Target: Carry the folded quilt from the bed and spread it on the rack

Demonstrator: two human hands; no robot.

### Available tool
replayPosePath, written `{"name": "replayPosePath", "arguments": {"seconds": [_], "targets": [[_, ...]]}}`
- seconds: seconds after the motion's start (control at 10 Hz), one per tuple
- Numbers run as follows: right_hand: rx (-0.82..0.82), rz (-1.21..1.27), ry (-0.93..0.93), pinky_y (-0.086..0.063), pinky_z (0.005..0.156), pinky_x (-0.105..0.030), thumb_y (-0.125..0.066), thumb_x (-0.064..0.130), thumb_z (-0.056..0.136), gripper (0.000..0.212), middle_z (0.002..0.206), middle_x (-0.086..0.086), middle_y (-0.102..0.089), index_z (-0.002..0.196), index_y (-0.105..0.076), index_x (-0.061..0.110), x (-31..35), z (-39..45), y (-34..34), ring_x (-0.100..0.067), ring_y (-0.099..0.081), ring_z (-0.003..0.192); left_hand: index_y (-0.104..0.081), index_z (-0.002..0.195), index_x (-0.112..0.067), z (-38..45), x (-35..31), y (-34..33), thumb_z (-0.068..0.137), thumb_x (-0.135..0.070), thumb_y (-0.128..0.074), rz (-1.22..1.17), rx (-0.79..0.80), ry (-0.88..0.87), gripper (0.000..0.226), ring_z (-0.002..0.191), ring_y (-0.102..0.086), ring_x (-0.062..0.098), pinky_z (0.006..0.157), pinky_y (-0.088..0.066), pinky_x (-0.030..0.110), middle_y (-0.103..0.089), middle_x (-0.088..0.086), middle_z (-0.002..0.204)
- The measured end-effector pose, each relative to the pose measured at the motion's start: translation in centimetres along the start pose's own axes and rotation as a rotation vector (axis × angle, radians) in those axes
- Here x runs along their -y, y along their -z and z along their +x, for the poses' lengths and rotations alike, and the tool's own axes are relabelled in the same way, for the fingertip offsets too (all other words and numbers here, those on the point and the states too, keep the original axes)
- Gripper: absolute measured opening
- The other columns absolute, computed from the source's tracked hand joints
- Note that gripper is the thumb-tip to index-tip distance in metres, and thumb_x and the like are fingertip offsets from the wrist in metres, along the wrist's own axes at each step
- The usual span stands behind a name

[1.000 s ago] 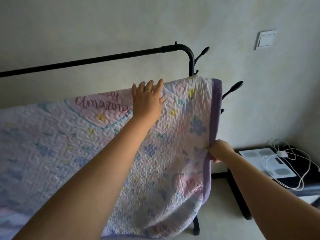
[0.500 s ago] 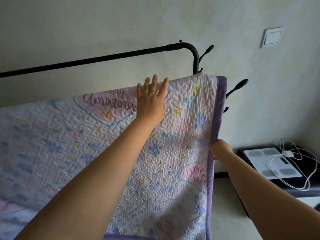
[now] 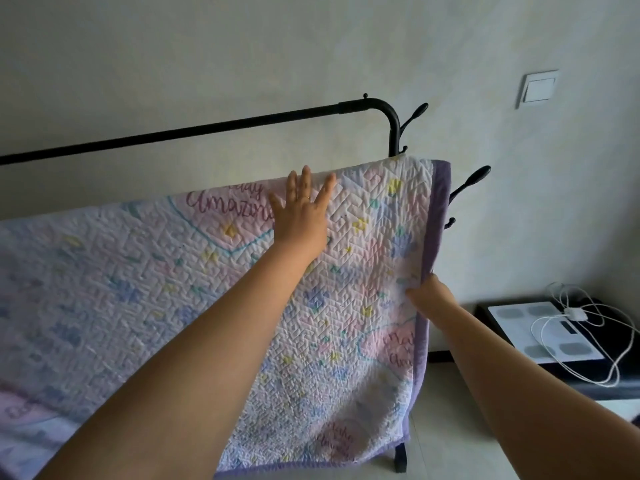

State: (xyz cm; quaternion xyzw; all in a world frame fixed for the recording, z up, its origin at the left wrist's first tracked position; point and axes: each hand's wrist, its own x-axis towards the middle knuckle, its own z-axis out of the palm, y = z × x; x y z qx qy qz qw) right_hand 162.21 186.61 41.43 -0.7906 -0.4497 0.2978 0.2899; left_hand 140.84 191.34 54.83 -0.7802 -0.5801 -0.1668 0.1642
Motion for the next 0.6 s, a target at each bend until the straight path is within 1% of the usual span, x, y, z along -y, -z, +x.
{"name": "replayPosePath", "arguments": {"seconds": [0.1, 0.2, 0.3, 0.4, 0.5, 0.6], "targets": [[-0.003, 0.000, -0.012, -0.044, 0.090, -0.037, -0.055, 0.023, 0.088, 0.065, 0.129, -0.024, -0.054, 0.143, -0.028, 0.001, 0.2, -0.6, 0.0, -0.040, -0.055, 0.115, 0.008, 0.149, -0.038, -0.5, 0.2, 0.0, 0.094, -0.019, -0.049, -0.001, 0.013, 0.021, 0.081, 0.146, 0.009, 0.033, 0.113, -0.005, 0.064, 0.013, 0.009, 0.160], [-0.010, -0.014, -0.005, -0.042, 0.094, -0.037, -0.055, 0.023, 0.088, 0.069, 0.133, -0.024, -0.051, 0.145, -0.025, 0.001, 0.5, -1.3, 0.0, -0.039, -0.053, 0.118, 0.008, 0.149, -0.038, -1.4, 0.4, 0.0, 0.092, -0.022, -0.051, 0.041, 0.037, 0.029, 0.084, 0.146, 0.008, 0.034, 0.114, -0.005, 0.063, 0.015, 0.009, 0.160], [-0.047, -0.020, 0.018, -0.041, 0.097, -0.039, -0.056, 0.023, 0.088, 0.064, 0.133, -0.026, -0.051, 0.142, -0.030, -0.001, 1.0, -2.1, -0.5, -0.041, -0.052, 0.119, 0.001, 0.150, -0.038, -2.2, 1.1, 0.0, 0.092, -0.024, -0.053, 0.058, 0.090, 0.049, 0.081, 0.146, 0.009, 0.035, 0.114, -0.005, 0.062, 0.018, 0.007, 0.159], [-0.061, -0.020, 0.021, -0.044, 0.097, -0.042, -0.058, 0.022, 0.088, 0.058, 0.131, -0.028, -0.052, 0.135, -0.036, -0.003, 2.4, -3.5, -0.9, -0.043, -0.053, 0.117, -0.004, 0.150, -0.037, -3.3, 2.2, 0.6, 0.092, -0.027, -0.053, 0.039, 0.147, 0.083, 0.077, 0.145, 0.011, 0.036, 0.115, -0.005, 0.059, 0.018, 0.009, 0.159], [-0.053, -0.078, 0.071, -0.045, 0.093, -0.040, -0.056, 0.026, 0.091, 0.059, 0.131, -0.026, -0.052, 0.137, -0.034, -0.002, 4.5, -5.4, -2.2, -0.040, -0.053, 0.117, -0.008, 0.150, -0.036, -5.5, 3.9, 1.3, 0.089, -0.021, -0.053, 0.021, 0.140, 0.067, 0.077, 0.146, 0.008, 0.036, 0.116, -0.006, 0.057, 0.013, 0.010, 0.160], [-0.039, -0.063, 0.147, -0.047, 0.092, -0.040, -0.058, 0.030, 0.091, 0.069, 0.132, -0.024, -0.052, 0.144, -0.026, -0.001, 7.1, -8.0, -4.1, -0.039, -0.054, 0.116, -0.010, 0.150, -0.036, -8.3, 6.2, 2.2, 0.091, -0.018, -0.051, 0.024, 0.209, 0.047, 0.075, 0.146, 0.006, 0.035, 0.116, -0.007, 0.056, 0.012, 0.010, 0.160]]}}
